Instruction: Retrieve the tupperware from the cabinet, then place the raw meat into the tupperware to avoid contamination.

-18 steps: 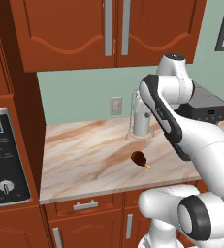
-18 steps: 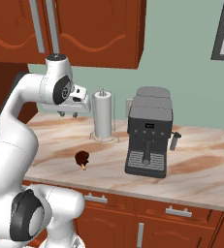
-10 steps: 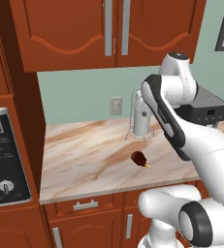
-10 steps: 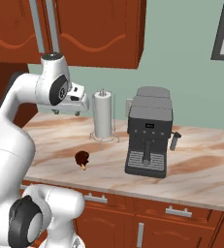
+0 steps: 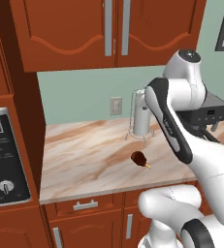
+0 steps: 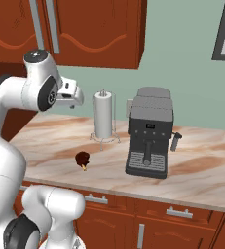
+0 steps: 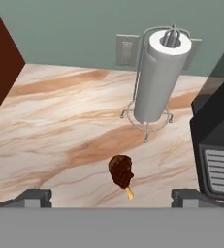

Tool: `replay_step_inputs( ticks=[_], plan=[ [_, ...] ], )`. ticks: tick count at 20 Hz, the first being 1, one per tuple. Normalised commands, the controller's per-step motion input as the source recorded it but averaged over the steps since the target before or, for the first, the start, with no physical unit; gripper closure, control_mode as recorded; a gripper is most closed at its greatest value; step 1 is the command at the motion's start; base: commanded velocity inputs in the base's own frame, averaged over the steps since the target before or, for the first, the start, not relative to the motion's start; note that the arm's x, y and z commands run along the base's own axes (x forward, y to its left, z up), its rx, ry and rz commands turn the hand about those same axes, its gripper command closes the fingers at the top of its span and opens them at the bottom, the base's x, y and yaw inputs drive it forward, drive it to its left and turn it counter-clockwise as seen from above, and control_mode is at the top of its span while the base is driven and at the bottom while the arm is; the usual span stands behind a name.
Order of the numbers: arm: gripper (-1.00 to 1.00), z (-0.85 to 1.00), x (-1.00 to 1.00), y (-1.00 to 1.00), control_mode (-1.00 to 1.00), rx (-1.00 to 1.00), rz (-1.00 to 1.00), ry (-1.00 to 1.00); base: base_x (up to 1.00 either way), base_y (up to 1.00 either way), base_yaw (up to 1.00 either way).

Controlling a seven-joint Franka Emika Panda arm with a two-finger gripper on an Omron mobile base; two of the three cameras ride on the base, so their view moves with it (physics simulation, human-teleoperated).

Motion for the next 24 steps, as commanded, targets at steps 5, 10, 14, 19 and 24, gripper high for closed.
replay_step_inputs(
  ticks=[5, 10, 14, 19, 24],
  plan=[
    [-1.00, 0.34, -0.15, 0.08, -1.00, 0.00, 0.00, -0.22, 0.00, 0.00, 0.00],
    [-1.00, 0.42, -0.12, 0.03, -1.00, 0.00, 0.00, -0.21, 0.00, 0.00, 0.00],
    [-1.00, 0.42, -0.19, 0.00, -1.00, 0.00, 0.00, -0.22, 0.00, 0.00, 0.00],
    [-1.00, 0.34, -0.14, 0.04, -1.00, 0.00, 0.02, -0.21, 0.00, 0.00, 0.00],
    [-1.00, 0.26, -0.01, 0.06, -1.00, 0.00, 0.03, -0.23, 0.00, 0.00, 0.00]
  ],
)
